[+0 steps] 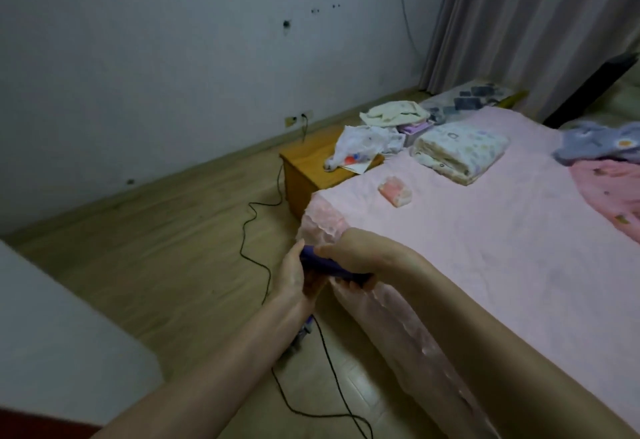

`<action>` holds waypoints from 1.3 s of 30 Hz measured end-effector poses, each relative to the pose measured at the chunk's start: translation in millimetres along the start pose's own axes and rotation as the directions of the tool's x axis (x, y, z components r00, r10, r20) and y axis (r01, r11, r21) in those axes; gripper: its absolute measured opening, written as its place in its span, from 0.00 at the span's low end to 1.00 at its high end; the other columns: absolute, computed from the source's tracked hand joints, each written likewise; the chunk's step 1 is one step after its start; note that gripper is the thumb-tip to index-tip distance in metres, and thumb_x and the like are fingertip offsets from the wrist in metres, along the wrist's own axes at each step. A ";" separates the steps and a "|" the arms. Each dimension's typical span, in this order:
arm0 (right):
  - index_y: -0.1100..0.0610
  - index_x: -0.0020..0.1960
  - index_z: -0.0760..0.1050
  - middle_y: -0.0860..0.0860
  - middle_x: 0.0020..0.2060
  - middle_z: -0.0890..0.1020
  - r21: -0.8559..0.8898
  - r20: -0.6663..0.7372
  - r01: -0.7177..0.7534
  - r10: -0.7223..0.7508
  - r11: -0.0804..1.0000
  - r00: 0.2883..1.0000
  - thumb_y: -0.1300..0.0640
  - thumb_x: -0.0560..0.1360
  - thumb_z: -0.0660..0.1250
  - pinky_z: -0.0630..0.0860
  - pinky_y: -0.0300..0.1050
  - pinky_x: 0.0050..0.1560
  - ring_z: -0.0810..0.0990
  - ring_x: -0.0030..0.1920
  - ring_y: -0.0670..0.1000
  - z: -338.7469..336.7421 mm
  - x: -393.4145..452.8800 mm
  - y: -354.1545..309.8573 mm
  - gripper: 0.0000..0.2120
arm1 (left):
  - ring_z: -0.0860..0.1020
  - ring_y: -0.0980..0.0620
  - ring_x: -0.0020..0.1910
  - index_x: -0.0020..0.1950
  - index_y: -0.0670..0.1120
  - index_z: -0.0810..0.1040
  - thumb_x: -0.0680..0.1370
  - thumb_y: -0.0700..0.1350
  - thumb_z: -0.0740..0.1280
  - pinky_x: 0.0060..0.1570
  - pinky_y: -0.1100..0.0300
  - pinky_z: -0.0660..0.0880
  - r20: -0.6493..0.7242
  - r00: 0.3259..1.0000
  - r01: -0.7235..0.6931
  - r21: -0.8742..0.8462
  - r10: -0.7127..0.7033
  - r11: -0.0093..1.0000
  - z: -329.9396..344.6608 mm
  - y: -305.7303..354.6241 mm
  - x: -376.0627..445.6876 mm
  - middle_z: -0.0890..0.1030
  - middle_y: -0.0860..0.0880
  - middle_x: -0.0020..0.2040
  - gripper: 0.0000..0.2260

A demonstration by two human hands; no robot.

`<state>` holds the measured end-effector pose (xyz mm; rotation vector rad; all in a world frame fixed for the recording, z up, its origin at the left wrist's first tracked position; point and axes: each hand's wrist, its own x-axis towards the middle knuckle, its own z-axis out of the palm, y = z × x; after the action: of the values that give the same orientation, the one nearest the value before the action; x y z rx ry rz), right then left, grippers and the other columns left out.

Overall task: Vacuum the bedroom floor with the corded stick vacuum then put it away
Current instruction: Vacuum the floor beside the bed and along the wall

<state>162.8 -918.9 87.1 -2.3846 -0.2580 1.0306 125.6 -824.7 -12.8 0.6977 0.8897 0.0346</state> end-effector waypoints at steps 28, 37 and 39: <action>0.59 0.39 0.70 0.52 0.29 0.76 -0.079 0.046 0.295 -0.292 0.952 0.955 0.44 0.79 0.61 0.69 0.37 0.23 0.73 0.24 0.47 33.8 184.2 -249.2 0.19 | 0.77 0.51 0.33 0.44 0.42 0.74 0.79 0.48 0.65 0.31 0.61 0.76 -0.098 0.954 -0.295 -0.112 0.285 0.949 -82.3 262.8 135.4 0.77 0.46 0.34 0.10; 0.60 0.46 0.75 0.54 0.33 0.79 -0.080 0.163 0.372 -0.357 0.925 0.920 0.45 0.81 0.59 0.71 0.39 0.27 0.75 0.27 0.48 80.9 246.5 -314.8 0.18 | 0.80 0.50 0.30 0.54 0.40 0.75 0.77 0.47 0.69 0.27 0.62 0.77 -0.299 0.912 -0.344 -0.181 0.282 0.921 -144.2 325.7 179.0 0.80 0.46 0.31 0.12; 0.61 0.45 0.75 0.56 0.33 0.79 -0.073 0.216 0.406 -0.383 0.911 0.898 0.46 0.81 0.58 0.70 0.40 0.26 0.75 0.27 0.49 91.7 263.4 -329.8 0.19 | 0.80 0.49 0.32 0.54 0.39 0.75 0.77 0.48 0.69 0.26 0.61 0.76 -0.353 0.895 -0.360 -0.211 0.272 0.909 -161.3 337.3 192.1 0.80 0.45 0.34 0.13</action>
<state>289.3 -507.8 47.5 -2.1956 -0.8604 1.0737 217.5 -414.6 -23.3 0.5804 1.0443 0.5707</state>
